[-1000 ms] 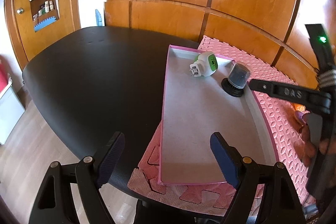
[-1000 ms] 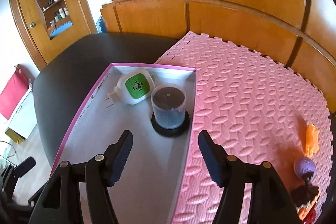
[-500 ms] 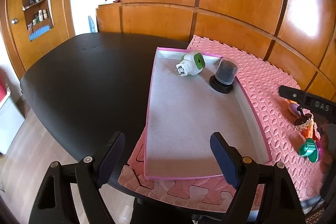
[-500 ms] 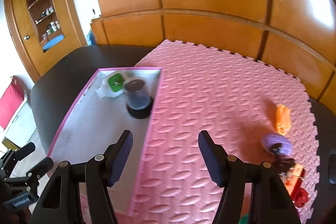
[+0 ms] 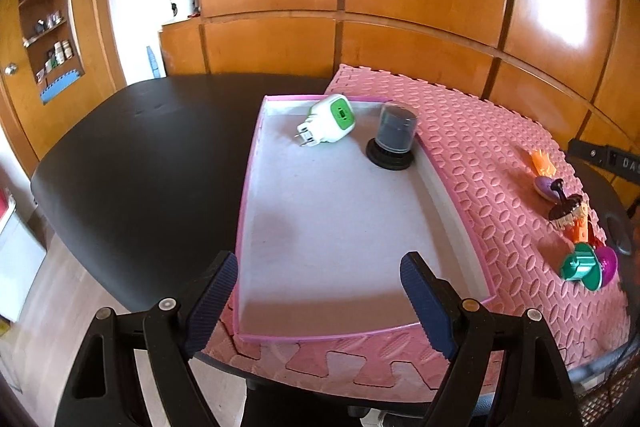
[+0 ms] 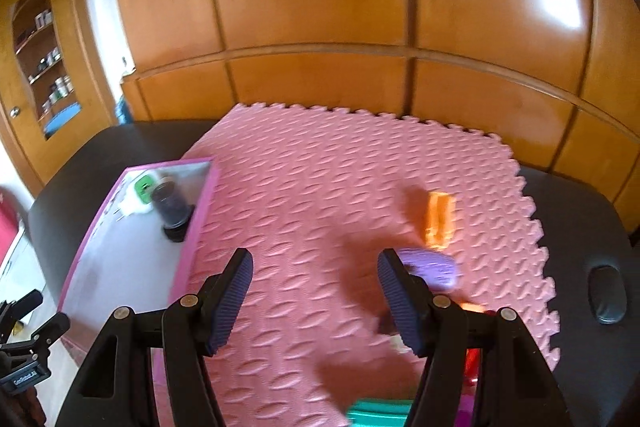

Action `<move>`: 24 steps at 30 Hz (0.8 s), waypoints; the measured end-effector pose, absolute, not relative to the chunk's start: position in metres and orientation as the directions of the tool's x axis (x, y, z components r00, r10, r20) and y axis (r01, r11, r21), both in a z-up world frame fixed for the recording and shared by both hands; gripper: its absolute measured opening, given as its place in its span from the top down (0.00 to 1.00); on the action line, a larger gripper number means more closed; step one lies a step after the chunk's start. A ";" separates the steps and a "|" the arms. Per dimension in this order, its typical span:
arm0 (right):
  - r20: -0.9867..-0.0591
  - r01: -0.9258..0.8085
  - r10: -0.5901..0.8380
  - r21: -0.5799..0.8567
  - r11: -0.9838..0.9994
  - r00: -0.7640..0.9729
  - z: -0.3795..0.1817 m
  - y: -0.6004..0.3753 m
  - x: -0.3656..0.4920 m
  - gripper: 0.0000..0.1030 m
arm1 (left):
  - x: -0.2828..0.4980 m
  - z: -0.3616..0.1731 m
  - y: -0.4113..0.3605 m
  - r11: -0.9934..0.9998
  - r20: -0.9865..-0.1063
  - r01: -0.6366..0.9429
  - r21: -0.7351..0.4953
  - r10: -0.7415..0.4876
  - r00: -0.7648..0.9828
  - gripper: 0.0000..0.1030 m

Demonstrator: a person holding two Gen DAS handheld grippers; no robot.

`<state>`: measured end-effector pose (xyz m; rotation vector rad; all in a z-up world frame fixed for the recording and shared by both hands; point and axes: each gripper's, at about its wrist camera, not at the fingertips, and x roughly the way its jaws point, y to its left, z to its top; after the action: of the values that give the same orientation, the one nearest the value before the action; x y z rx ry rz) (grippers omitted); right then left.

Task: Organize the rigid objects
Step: 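Reach the left gripper to the brown comb-brush and grasp it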

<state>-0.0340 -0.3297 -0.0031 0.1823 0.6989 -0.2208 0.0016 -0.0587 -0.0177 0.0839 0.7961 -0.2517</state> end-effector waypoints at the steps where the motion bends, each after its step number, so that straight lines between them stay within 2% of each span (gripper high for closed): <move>1: -0.651 0.275 -0.152 0.091 0.957 0.744 -0.002 -0.335 -0.037 0.36 | 0.002 -0.018 -0.060 0.966 -0.716 0.259 -0.018 -0.193 0.670 0.19; 8: -0.629 0.445 -0.290 0.100 0.890 0.721 0.005 -0.406 -0.067 0.36 | 0.002 -0.018 -0.072 0.957 -0.725 0.288 -0.014 -0.208 0.656 0.19; 15: -0.638 0.626 -0.408 0.151 0.765 0.653 -0.024 -0.480 -0.099 0.36 | -0.002 -0.016 -0.094 0.942 -0.723 0.333 0.036 -0.205 0.659 0.19; 18: -0.675 0.678 -0.388 0.228 0.699 0.627 -0.039 -0.504 -0.108 0.36 | -0.001 -0.018 -0.103 0.937 -0.731 0.347 0.050 -0.202 0.652 0.19; 24: -0.670 0.678 -0.340 0.334 0.655 0.660 -0.043 -0.520 -0.117 0.36 | 0.000 -0.022 -0.130 0.912 -0.743 0.403 0.075 -0.218 0.633 0.19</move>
<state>-0.1171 -0.5202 -0.0425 0.6132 0.6051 -0.6183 0.0001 -0.1296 -0.0220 0.2443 0.8121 -0.3592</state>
